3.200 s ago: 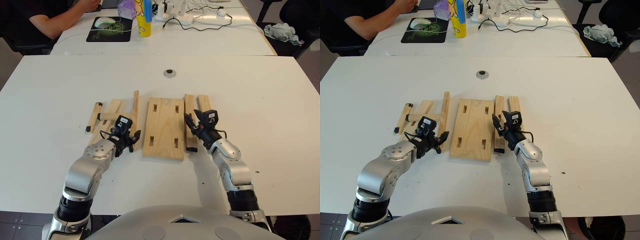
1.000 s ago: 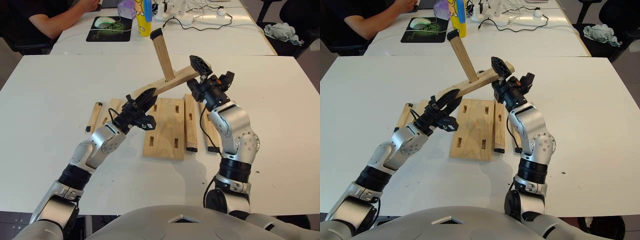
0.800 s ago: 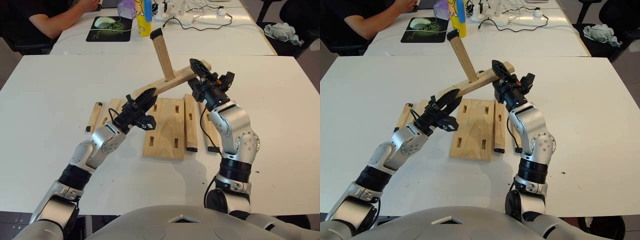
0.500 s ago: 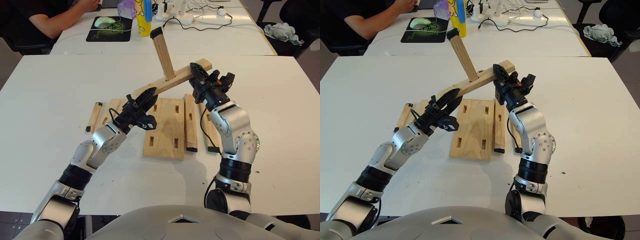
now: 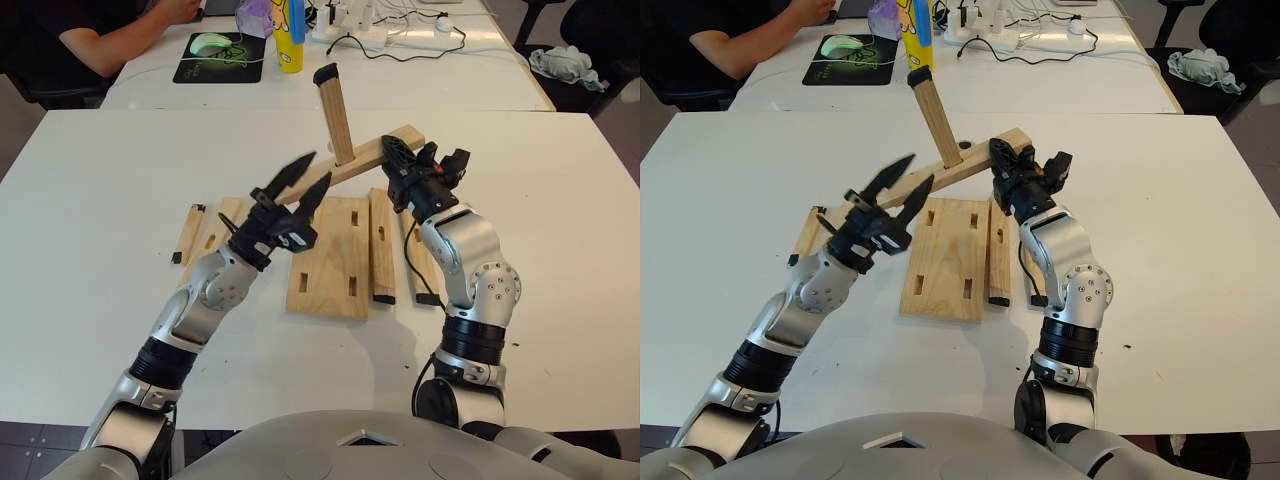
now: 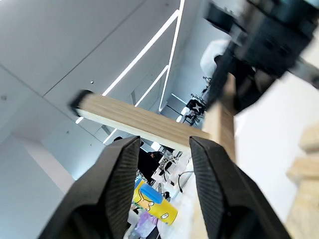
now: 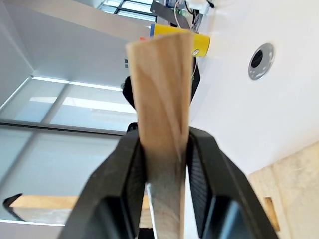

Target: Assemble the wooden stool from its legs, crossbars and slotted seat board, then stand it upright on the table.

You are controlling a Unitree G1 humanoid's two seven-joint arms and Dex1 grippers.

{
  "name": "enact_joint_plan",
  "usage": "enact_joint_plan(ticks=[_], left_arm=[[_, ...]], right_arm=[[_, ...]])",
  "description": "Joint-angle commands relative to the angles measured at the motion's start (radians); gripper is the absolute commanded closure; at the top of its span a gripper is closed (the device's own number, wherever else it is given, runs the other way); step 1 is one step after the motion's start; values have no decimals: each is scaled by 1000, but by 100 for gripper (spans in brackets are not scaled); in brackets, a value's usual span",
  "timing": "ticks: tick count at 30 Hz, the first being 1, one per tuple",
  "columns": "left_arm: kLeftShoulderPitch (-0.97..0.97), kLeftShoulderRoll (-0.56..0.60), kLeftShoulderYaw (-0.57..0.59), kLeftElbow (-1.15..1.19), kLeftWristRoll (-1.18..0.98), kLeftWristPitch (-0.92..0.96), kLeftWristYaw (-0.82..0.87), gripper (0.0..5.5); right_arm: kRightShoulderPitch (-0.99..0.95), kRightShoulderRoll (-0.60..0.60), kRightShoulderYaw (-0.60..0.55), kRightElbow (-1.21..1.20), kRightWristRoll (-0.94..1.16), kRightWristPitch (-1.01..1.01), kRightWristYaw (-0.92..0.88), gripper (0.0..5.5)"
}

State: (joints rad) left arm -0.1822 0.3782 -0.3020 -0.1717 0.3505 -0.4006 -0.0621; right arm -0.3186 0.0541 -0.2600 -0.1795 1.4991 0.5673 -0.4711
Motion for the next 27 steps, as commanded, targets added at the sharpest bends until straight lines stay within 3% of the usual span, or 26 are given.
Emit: enact_joint_plan(ticks=[1,6,15,27], left_arm=[[24,-23,41,-114,-159,74,-85,290],[149,30,73,-132,-314,114,-214,226],[182,119,-56,-37,-395,167,-555,220],[21,191,-200,200,-218,-148,-797,220]], right_arm=[[16,-46,1,-16,-127,-30,43,444],[27,-87,-36,-38,-244,-74,85,444],[20,-162,-66,-47,-321,-51,142,444],[-35,-176,-111,86,-328,-15,217,444]])
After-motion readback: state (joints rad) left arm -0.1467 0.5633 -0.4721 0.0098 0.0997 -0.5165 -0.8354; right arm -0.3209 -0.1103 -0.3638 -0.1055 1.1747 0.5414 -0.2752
